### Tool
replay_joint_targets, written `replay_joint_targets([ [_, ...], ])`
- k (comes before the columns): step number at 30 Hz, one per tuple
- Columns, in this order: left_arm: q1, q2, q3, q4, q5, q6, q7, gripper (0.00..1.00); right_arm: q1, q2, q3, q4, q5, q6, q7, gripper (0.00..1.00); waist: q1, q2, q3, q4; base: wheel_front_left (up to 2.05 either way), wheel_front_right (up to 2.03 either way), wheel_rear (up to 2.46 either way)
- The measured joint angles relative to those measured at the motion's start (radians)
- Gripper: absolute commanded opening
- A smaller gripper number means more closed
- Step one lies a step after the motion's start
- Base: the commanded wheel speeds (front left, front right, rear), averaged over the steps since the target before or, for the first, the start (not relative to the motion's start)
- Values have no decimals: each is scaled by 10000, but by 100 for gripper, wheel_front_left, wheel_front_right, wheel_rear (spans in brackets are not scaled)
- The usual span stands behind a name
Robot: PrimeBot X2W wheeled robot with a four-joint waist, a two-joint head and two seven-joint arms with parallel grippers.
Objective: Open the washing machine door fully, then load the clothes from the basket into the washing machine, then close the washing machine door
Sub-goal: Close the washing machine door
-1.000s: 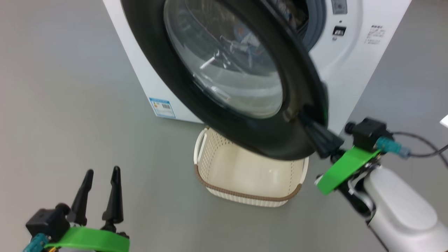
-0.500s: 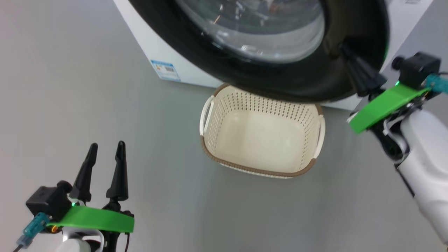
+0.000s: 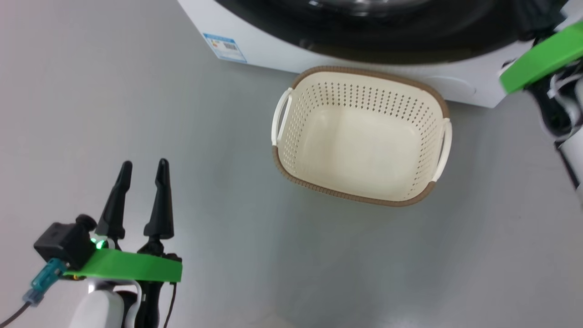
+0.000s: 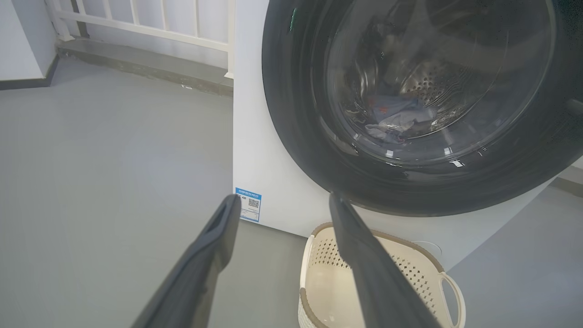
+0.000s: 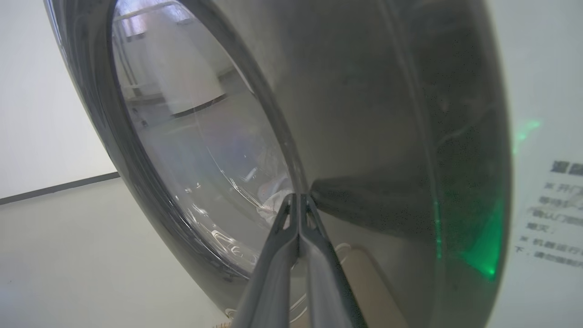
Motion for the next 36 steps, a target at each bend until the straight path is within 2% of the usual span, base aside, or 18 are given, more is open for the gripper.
replay_joint_targets([
  [8,-238,-84,-71,-40,-19,0,0,100,-824,102,-316,662,-19,92,0,0,0,0,429,196,0,0,0],
  [23,-286,-75,-182,121,-27,-2,0,100,-437,272,-504,667,-90,63,0,2,0,0,-53,43,0,0,0],
  [24,-284,-73,-186,134,-27,-2,0,100,-329,274,-502,616,-90,50,0,30,0,0,-118,19,0,0,0],
  [26,-282,-61,-188,167,-27,-2,0,100,-35,313,-504,418,-88,27,-2,100,-1,0,-266,-35,0,0,0],
  [36,-83,236,-242,359,-27,0,0,100,2119,903,-809,-1045,0,27,-2,100,0,0,-1317,-597,0,0,0],
])
